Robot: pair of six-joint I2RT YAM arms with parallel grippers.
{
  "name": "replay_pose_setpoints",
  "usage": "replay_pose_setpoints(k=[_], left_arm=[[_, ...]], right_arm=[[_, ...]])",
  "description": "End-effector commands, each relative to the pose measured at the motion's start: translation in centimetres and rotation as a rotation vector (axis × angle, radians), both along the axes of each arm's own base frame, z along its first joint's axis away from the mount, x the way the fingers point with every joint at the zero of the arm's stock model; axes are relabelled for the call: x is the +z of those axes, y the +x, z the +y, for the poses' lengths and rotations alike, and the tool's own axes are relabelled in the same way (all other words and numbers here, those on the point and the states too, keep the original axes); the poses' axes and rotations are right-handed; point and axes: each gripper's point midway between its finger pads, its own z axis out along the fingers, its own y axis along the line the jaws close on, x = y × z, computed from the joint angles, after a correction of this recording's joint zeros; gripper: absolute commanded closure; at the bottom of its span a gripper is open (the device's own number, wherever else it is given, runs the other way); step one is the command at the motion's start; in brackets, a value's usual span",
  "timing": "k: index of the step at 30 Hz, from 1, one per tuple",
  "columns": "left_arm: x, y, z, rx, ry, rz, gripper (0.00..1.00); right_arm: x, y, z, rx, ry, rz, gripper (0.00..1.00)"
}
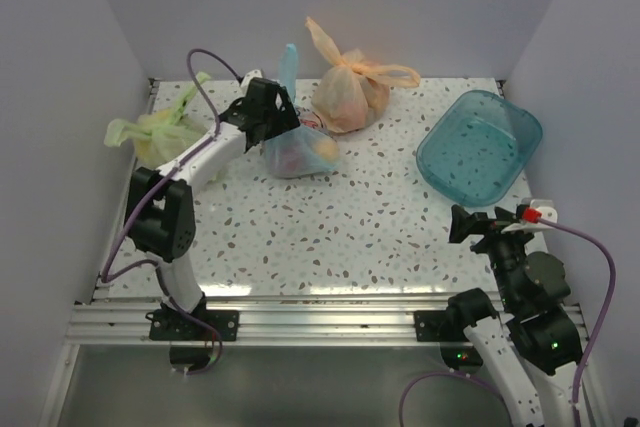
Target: Untie the knot of the plastic bag and take out the fruit
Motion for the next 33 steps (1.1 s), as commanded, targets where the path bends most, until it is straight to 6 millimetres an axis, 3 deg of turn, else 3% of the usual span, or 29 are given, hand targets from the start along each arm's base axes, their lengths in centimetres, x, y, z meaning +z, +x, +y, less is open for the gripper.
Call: replay_pose_setpoints(k=[1,4,7,9,10,12,13,15,20,23,24,26,27,29,31,32,33], left_arm=[[1.1,1.5,-2.2,0.031,0.001,-0.067,0.02],[-1.9,1.0,-2.7,0.036,0.031,-0.006,0.06],[-4.3,0.4,-2.8,0.033,0.052,0.034,0.18],[-4.7,0.2,-2.9,0.012,0.064,0.029,0.31],[-5.1,-0.1,-2.9,-0.001,0.075,0.031,0.49],[-4.4,-0.1,-2.9,-0.034,0.102,0.009,0.68],[-3.8,0.0,-2.9,-0.049,0.11,-0.005,0.85],[-2.5,0.1,-3.1,-0.116,0.145,-0.038,0.97],[0.7,-1.2,-4.8,-0.339,0.194,-0.106,1.0],[2.1,-4.1,-6.5,-0.482,0.171,-0.135,1.0],[1.2,-5.6,-7.3,-0.529,0.179,-0.119,1.0],[1.6,-7.7,-8.4,-0.629,0.207,-0.143,1.0],[0.3,-9.8,-9.6,-0.695,0.225,-0.12,1.0],[0.1,-12.3,-10.8,-0.785,0.251,-0.132,1.0],[-1.7,-15.8,-12.5,-0.872,0.263,-0.109,1.0],[-1.5,-16.8,-13.0,-0.889,0.256,-0.124,1.0],[-2.7,-18.9,-13.6,-0.929,0.263,-0.104,1.0]], right_arm=[[0.4,0.2,0.0,-0.009,0.012,-0.004,0.01],[0.3,0.4,0.2,0.001,0.008,0.005,0.01],[0.2,0.4,0.5,0.019,0.002,0.008,0.01],[0.1,0.5,0.6,0.023,-0.003,0.016,0.01],[0.1,0.5,0.7,0.026,-0.004,0.017,0.01],[0.0,0.6,0.8,0.031,-0.011,0.026,0.01],[-0.1,0.7,0.8,0.033,-0.01,0.029,0.01],[-0.3,0.9,1.1,0.048,-0.017,0.041,0.01],[0.0,1.3,1.9,0.083,-0.024,0.041,0.01],[-0.7,1.8,2.1,0.078,-0.005,0.096,0.01],[-0.9,1.8,2.5,0.09,-0.003,0.116,0.01],[-1.1,2.4,3.4,0.129,-0.016,0.179,0.01],[-1.0,2.4,4.4,0.186,-0.012,0.196,0.01],[-0.2,3.1,5.9,0.263,-0.036,0.228,0.01],[1.8,3.5,7.1,0.323,-0.034,0.214,0.01],[1.8,4.5,7.7,0.337,-0.042,0.242,0.01],[2.3,4.8,8.0,0.354,-0.048,0.239,0.01]])
